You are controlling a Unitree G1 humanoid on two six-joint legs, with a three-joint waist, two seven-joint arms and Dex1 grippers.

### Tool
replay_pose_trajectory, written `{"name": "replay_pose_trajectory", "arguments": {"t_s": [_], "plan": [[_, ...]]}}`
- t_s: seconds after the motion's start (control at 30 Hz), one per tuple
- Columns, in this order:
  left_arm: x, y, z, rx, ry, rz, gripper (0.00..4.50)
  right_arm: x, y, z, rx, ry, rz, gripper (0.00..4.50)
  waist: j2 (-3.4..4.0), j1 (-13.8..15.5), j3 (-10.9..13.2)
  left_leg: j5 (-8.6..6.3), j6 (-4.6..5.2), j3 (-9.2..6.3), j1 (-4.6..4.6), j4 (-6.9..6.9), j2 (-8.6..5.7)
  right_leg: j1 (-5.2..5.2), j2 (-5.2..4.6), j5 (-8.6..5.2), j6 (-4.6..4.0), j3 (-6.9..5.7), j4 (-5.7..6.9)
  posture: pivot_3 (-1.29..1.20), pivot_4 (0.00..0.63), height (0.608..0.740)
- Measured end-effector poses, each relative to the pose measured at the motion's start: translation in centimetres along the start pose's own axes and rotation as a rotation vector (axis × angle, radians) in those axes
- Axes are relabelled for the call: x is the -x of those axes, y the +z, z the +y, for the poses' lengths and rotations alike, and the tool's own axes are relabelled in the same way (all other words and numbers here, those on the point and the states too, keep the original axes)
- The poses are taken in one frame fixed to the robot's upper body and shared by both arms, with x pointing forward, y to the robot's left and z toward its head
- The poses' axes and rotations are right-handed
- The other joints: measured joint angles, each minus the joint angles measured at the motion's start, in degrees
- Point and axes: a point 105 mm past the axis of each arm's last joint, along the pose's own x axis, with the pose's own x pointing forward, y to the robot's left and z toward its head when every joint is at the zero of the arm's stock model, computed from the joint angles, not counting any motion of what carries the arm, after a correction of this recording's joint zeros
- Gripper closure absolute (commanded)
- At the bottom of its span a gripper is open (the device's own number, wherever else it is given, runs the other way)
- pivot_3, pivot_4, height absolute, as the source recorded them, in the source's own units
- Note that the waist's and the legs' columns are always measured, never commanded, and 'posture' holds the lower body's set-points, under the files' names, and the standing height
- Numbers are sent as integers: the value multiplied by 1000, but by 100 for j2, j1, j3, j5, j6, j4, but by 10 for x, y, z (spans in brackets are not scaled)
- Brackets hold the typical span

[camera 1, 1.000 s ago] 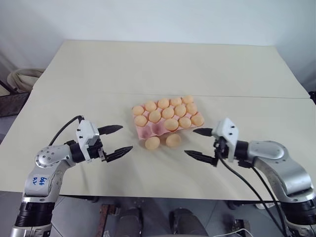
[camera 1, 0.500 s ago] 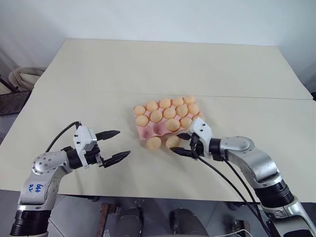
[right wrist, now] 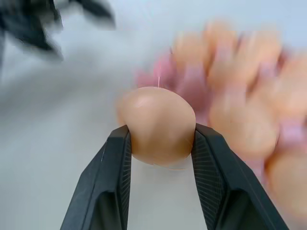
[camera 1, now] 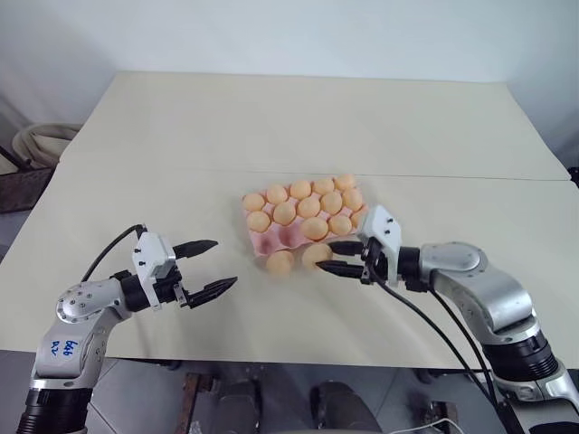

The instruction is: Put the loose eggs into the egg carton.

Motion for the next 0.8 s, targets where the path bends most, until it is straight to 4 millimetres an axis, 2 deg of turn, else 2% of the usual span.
{"name": "replay_pose_trajectory", "arguments": {"t_s": [0.1, 0.23, 0.3, 0.4, 0.47, 0.5, 0.63, 0.73, 0.8], "plan": [[0, 1, 1, -4, 2, -4, 0, -17, 15, -13, 13, -50, -26, 2936, 0, 19, 0, 3, -2, -4, 0, -1, 0, -4, -1, 1, -1, -3, 5, 0, 150, 740], [0, 1, 2, -5, 11, -5, 0, -40, -3, -30, 22, -113, 60, 2936, 0, 46, 0, 3, -1, -1, -12, -2, -4, -20, -7, 1, -1, -4, 5, 0, 150, 740], [0, 1, 2, -5, 15, -5, 0, -44, -11, -30, 41, -111, 89, 2936, 0, 60, 0, 3, -1, 8, -33, 2, -6, -59, -16, 2, 1, -10, 36, 0, 150, 740], [0, 2, 3, -6, 23, -6, 0, -46, -10, -31, 62, -98, 88, 2936, 0, 42, 0, 3, -2, 13, -33, 3, -6, -68, -18, 2, 2, -18, 54, 0, 150, 740], [2, 2, 3, -8, 31, -6, 0, -46, -10, -30, 72, -88, 89, 2342, 0, 39, 0, 2, -1, 12, -33, 0, -6, -68, -19, 2, 2, -20, 54, 0, 150, 740], [2, 2, 3, -10, 32, -7, 0, -45, -10, -29, 73, -80, 90, 2186, 0, 39, 0, 1, 0, 12, -32, 0, -6, -68, -19, 2, 2, -21, 53, 0, 150, 740], [2, 5, 2, -19, 31, -10, 0, -38, -12, -20, 75, -37, 78, 761, 0, 54, 0, 2, 0, 10, -32, 3, -6, -63, -21, 2, 2, -28, 48, 0, 150, 740], [1, 6, 3, -21, 26, -16, 0, -22, -11, -6, 91, 24, 57, 761, 0, 83, 0, 2, 2, 10, -34, 2, -6, -59, -24, 2, 2, -33, 36, 0, 150, 740], [-1, 6, 3, -22, 21, -19, 0, -12, -5, -3, 100, 25, 28, 761, 0, 84, 0, 3, 2, 12, -34, 2, -7, -58, -24, 2, 2, -33, 30, 0, 150, 740]]}}
